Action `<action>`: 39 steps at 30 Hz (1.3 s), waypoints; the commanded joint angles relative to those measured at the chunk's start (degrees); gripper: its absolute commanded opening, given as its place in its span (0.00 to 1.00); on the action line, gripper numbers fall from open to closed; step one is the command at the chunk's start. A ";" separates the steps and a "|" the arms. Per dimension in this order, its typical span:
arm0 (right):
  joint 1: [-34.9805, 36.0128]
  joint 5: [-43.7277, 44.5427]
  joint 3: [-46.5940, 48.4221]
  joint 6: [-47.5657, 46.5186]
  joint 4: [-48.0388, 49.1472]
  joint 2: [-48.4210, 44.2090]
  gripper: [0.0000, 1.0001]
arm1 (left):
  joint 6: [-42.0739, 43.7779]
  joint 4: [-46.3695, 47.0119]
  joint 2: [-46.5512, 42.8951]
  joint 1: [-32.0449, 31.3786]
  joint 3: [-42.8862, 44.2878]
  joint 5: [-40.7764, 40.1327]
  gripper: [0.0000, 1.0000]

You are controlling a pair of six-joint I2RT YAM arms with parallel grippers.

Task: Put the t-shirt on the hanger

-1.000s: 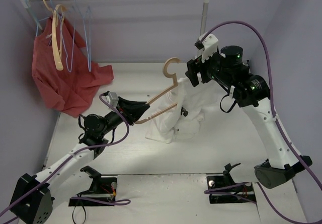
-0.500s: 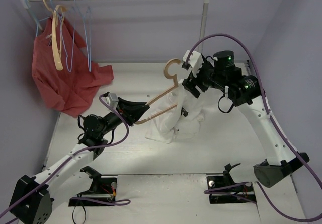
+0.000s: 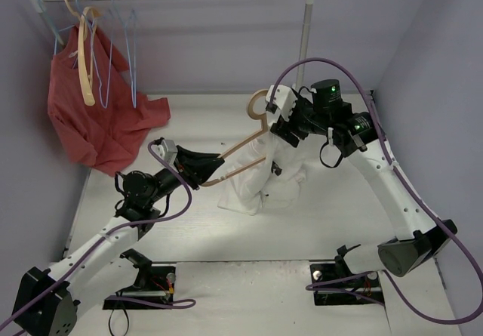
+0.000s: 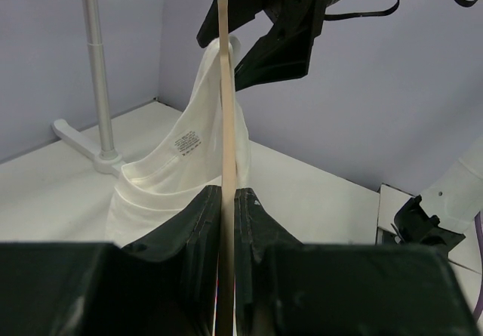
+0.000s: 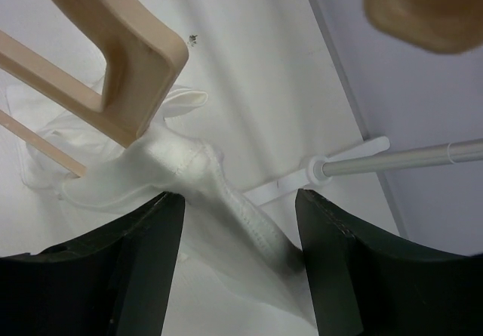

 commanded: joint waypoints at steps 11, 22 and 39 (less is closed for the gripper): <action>-0.22 0.88 -10.13 -2.91 18.02 -6.97 0.27 | 1.17 5.28 0.67 -0.36 8.06 2.48 0.00; -0.13 6.68 -17.52 -5.72 26.19 -14.44 0.00 | 4.95 -14.21 -0.29 -0.36 14.91 -16.65 0.46; -0.13 10.20 -19.98 -6.16 26.73 -18.31 0.00 | -1.99 -41.48 -1.43 -0.36 29.08 -53.49 0.62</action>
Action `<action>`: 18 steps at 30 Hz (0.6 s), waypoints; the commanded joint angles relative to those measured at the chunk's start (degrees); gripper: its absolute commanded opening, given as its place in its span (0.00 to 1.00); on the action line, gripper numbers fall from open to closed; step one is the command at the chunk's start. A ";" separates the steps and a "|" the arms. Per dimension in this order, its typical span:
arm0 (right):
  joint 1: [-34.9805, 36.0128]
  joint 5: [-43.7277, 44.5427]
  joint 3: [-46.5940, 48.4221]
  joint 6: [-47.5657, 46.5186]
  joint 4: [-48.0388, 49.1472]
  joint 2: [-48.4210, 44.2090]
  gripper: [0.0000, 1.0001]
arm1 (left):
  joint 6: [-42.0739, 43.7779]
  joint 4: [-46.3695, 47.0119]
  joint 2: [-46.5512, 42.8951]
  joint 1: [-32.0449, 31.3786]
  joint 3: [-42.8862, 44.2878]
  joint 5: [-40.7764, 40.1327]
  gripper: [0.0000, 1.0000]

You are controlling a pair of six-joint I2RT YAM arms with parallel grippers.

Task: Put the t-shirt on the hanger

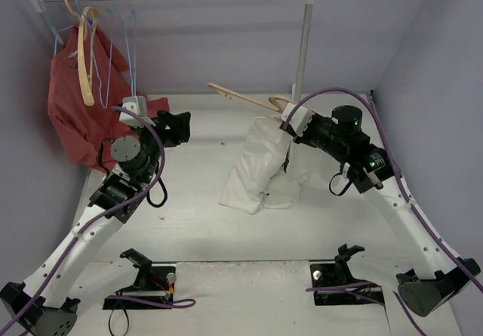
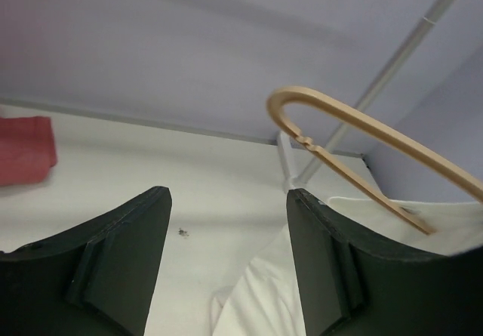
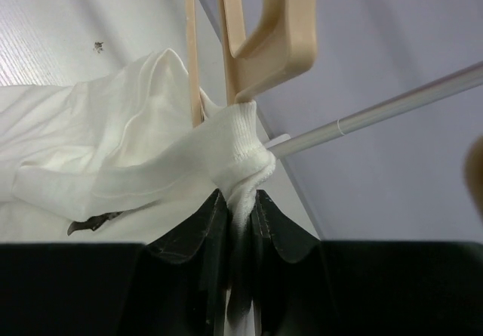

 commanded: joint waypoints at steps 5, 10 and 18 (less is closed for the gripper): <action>-0.16 -0.74 1.61 1.43 5.70 -1.66 0.00 | -8.23 0.14 -3.22 -0.15 -2.37 -5.62 0.62; -0.16 -3.11 5.04 2.92 2.27 0.19 0.00 | -20.35 1.27 2.93 -0.15 -3.87 2.21 0.62; -0.16 -6.28 4.17 9.42 4.20 -0.87 0.00 | -31.89 14.01 14.09 -1.11 -4.05 8.46 0.63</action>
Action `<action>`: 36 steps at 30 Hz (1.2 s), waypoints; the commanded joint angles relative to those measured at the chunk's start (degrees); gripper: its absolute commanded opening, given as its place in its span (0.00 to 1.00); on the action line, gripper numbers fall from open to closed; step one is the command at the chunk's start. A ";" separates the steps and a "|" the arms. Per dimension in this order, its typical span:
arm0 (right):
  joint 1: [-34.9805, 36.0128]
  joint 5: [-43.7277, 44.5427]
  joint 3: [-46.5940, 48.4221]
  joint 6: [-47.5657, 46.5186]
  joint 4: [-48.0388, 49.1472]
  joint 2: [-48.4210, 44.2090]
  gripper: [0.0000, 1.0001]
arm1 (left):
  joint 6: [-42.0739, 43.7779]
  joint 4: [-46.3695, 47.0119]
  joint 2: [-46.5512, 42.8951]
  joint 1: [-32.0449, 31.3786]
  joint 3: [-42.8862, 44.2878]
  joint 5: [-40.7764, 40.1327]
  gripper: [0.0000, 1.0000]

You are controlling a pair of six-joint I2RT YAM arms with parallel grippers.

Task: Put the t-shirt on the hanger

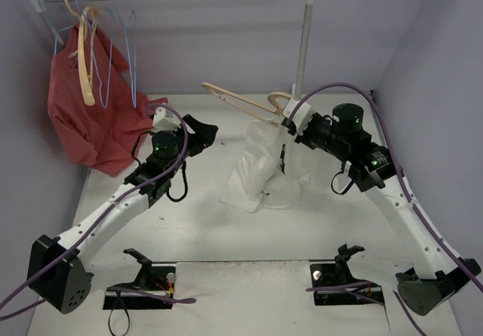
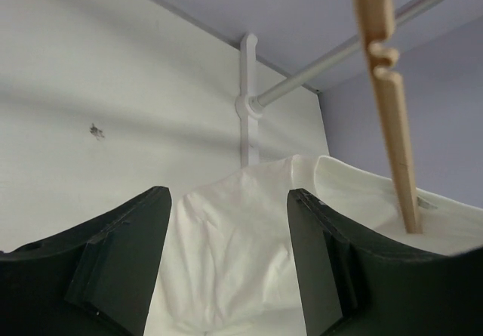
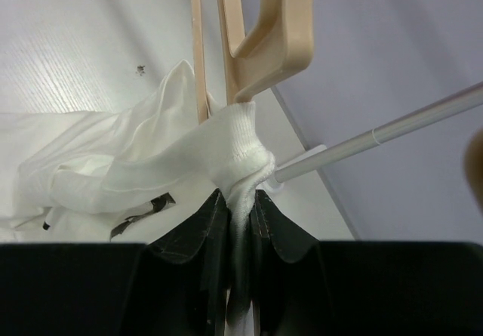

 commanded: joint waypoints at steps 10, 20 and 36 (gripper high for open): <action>0.02 -2.30 1.01 6.16 6.30 -1.76 0.00 | -10.55 18.83 9.97 -7.69 7.01 1.80 0.63; 0.11 -3.09 0.92 6.78 6.74 -2.12 0.00 | -8.18 19.27 16.03 -11.66 9.74 -2.42 0.62; 0.19 -3.97 0.57 6.25 5.86 -2.91 0.00 | -3.34 14.35 22.63 -14.12 14.93 -5.94 0.44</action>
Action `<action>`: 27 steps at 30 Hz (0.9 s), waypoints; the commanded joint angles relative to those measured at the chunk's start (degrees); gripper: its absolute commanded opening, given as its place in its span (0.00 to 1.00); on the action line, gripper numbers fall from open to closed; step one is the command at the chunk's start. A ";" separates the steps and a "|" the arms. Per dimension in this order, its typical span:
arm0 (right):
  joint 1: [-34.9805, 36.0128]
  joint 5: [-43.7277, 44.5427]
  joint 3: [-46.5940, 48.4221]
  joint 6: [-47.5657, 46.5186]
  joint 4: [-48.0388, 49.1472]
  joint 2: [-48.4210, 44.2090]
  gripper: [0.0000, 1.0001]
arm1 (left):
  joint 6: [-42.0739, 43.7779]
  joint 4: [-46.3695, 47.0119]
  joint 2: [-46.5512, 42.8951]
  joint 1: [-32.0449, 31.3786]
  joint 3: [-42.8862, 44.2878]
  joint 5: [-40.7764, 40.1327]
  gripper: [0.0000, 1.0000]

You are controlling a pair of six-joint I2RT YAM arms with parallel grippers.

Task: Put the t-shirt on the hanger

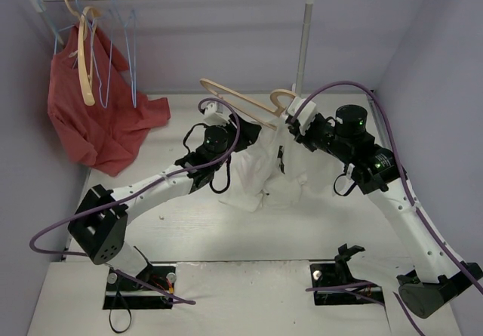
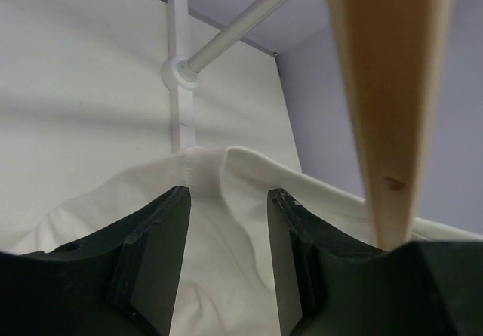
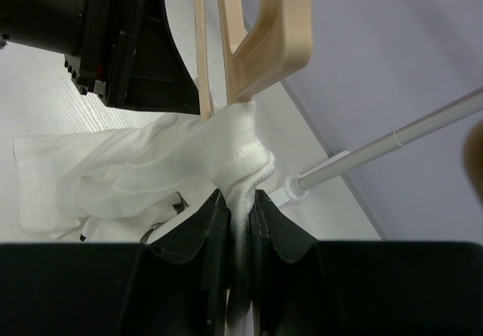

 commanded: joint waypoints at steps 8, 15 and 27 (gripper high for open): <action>0.11 -2.14 0.11 -0.24 5.51 -1.82 0.00 | 2.50 -0.35 1.33 -0.90 4.09 -2.76 0.45; 0.11 -1.70 0.02 -0.77 4.63 -2.25 0.00 | 3.99 0.88 1.16 -0.90 4.01 -3.99 0.15; 0.11 1.90 1.25 -2.18 -1.43 -2.87 0.00 | 12.26 -5.52 -4.82 1.55 3.04 -12.69 0.00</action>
